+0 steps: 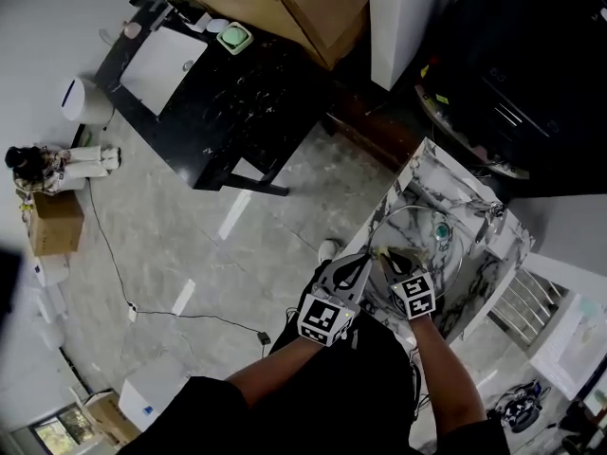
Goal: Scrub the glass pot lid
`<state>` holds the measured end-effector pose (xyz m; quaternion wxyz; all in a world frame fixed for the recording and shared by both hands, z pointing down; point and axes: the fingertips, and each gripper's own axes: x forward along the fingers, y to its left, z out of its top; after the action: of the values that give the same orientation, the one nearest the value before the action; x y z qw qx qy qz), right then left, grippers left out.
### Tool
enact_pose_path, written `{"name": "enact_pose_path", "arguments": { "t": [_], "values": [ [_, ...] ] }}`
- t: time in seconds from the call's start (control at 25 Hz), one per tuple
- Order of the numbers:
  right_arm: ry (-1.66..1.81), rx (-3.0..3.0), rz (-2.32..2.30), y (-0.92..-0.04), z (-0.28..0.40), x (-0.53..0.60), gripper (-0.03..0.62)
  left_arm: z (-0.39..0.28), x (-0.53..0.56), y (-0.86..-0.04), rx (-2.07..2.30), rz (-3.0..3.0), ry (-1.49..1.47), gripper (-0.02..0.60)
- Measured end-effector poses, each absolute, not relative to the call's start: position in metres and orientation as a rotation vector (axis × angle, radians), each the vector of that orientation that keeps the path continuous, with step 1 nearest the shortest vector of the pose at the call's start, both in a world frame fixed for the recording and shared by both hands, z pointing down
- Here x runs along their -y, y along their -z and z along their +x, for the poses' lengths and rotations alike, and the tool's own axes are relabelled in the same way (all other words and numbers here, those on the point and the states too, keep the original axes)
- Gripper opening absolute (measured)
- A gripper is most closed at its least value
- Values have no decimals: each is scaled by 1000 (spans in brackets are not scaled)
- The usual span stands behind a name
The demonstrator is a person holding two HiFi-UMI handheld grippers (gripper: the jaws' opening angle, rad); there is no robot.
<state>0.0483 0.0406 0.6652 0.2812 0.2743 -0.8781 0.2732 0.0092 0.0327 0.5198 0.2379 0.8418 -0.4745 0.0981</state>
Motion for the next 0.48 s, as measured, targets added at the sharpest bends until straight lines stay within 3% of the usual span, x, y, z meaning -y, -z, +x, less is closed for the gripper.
{"name": "enact_pose_path", "arguments": {
  "t": [0.48],
  "values": [
    [-706,2325,685,-704,47,-25,58,-8,-17,-532,1280,2281,-318,15]
  ]
}}
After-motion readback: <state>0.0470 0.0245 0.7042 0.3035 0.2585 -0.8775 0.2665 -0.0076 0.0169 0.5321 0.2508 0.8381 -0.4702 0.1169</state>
